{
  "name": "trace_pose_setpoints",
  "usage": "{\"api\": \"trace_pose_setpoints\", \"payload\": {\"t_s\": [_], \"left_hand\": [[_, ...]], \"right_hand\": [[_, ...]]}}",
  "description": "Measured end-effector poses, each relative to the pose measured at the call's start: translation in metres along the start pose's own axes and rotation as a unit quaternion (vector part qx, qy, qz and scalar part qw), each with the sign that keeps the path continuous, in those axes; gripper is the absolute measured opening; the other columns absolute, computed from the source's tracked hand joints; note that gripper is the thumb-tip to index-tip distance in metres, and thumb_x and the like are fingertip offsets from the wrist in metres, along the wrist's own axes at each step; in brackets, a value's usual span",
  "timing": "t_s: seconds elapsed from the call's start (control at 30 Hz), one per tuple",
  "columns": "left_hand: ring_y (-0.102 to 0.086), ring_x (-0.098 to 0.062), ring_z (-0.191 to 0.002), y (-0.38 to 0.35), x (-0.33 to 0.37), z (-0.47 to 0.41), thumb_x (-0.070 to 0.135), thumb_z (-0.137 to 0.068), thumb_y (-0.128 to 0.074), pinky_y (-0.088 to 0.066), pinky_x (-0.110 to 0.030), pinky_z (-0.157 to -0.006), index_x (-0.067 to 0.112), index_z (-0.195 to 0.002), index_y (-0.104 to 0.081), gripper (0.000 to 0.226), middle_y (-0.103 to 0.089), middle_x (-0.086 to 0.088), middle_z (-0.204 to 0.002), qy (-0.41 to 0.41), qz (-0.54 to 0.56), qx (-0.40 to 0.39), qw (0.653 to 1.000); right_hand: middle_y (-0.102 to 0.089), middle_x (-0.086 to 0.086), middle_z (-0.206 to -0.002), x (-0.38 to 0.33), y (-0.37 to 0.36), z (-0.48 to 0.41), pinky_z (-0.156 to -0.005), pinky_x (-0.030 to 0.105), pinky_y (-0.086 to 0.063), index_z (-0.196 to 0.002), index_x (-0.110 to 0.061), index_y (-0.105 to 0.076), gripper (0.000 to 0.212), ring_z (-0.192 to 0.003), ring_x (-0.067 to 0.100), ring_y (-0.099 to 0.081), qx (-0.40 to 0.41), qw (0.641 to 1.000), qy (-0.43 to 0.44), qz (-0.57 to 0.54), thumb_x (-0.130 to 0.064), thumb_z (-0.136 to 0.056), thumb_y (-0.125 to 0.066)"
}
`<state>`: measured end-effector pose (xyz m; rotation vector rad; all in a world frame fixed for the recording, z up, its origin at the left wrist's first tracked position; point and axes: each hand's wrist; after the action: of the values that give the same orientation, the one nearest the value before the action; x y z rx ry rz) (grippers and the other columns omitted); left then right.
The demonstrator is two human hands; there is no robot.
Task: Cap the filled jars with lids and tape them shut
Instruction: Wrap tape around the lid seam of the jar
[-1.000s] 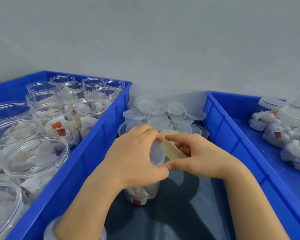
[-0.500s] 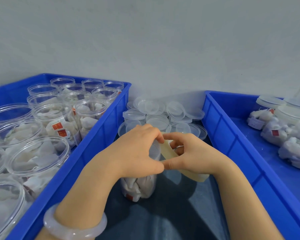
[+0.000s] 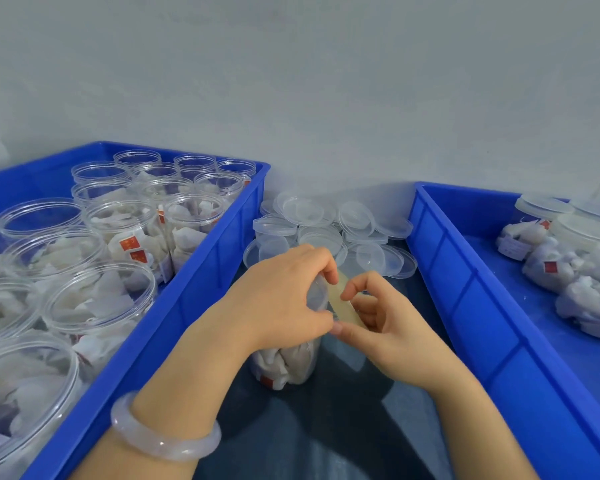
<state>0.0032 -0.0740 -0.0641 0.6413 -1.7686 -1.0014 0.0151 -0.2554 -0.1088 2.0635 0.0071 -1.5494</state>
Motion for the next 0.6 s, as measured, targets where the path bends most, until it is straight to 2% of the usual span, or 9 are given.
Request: {"api": "trace_pose_setpoints", "payload": {"t_s": [0.07,0.17,0.23,0.3,0.4,0.53,0.6], "left_hand": [[-0.043,0.016,-0.075,0.000,0.000,0.000,0.037,-0.072,-0.072,-0.029,-0.019,-0.059,0.037,-0.093,-0.047,0.032,-0.047,0.021,-0.092,-0.006,-0.003,0.006,1.000],[-0.046,0.011,-0.077,0.000,0.001,-0.001,0.035,-0.071,-0.072,-0.035,-0.023,-0.061,0.031,-0.087,-0.053,0.026,-0.052,0.016,-0.089,-0.022,0.000,0.023,0.999],[-0.049,0.003,-0.080,-0.001,0.001,-0.002,0.030,-0.071,-0.071,-0.042,-0.025,-0.066,0.028,-0.085,-0.056,0.020,-0.054,0.014,-0.087,-0.026,0.003,0.032,0.999],[-0.049,0.005,-0.076,0.000,0.000,-0.002,0.025,-0.071,-0.071,-0.038,-0.014,-0.063,0.026,-0.081,-0.057,0.017,-0.055,0.013,-0.082,-0.037,0.008,0.032,0.999],[-0.049,0.010,-0.076,0.005,-0.002,0.000,0.018,-0.069,-0.072,-0.035,-0.005,-0.065,0.025,-0.082,-0.059,0.019,-0.054,0.015,-0.080,-0.058,0.022,0.019,0.998],[-0.048,0.004,-0.095,0.004,-0.004,0.002,0.025,-0.072,-0.070,-0.039,-0.010,-0.077,0.031,-0.109,-0.053,0.041,-0.044,0.021,-0.106,-0.047,-0.012,-0.001,0.999],[-0.049,0.001,-0.106,0.004,-0.003,0.002,0.027,-0.075,-0.070,-0.031,-0.002,-0.089,0.030,-0.112,-0.054,0.040,-0.043,0.021,-0.110,-0.039,-0.026,-0.015,0.999]], "right_hand": [[-0.030,-0.011,-0.059,0.004,-0.005,0.005,-0.053,0.022,-0.027,-0.088,-0.033,-0.047,0.026,-0.056,0.009,-0.027,0.039,0.999,0.023,0.016,-0.038,-0.075,-0.069],[-0.043,-0.016,-0.061,0.005,-0.011,0.010,-0.060,0.020,-0.032,-0.089,-0.038,-0.048,0.022,-0.060,0.005,-0.039,0.071,0.996,0.032,0.032,-0.029,-0.086,-0.067],[-0.055,0.001,-0.073,0.003,-0.015,0.011,-0.062,0.025,-0.038,-0.087,-0.041,-0.048,0.022,-0.070,0.021,-0.051,0.076,0.996,0.035,0.020,-0.024,-0.090,-0.061],[-0.056,0.020,-0.080,-0.001,-0.019,0.011,-0.061,0.025,-0.041,-0.085,-0.040,-0.049,0.023,-0.077,0.033,-0.054,0.082,0.996,0.033,0.000,-0.020,-0.092,-0.057],[-0.057,0.020,-0.080,-0.003,-0.023,0.013,-0.059,0.028,-0.042,-0.087,-0.041,-0.049,0.023,-0.076,0.033,-0.056,0.080,0.996,0.037,0.014,-0.020,-0.093,-0.056],[-0.056,0.018,-0.074,-0.003,-0.024,0.013,-0.061,0.034,-0.044,-0.090,-0.042,-0.047,0.017,-0.075,0.031,-0.055,0.074,0.995,0.034,0.055,-0.027,-0.092,-0.055],[-0.054,0.016,-0.072,-0.004,-0.024,0.013,-0.064,0.040,-0.046,-0.092,-0.041,-0.047,0.014,-0.073,0.030,-0.054,0.082,0.993,0.035,0.073,-0.030,-0.092,-0.055]]}}
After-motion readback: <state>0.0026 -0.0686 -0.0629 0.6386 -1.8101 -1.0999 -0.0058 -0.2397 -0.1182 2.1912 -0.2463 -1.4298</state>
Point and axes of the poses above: each hand's wrist, its own z-axis away from the middle knuckle, its own y-axis out of the back of the hand, x = y × z
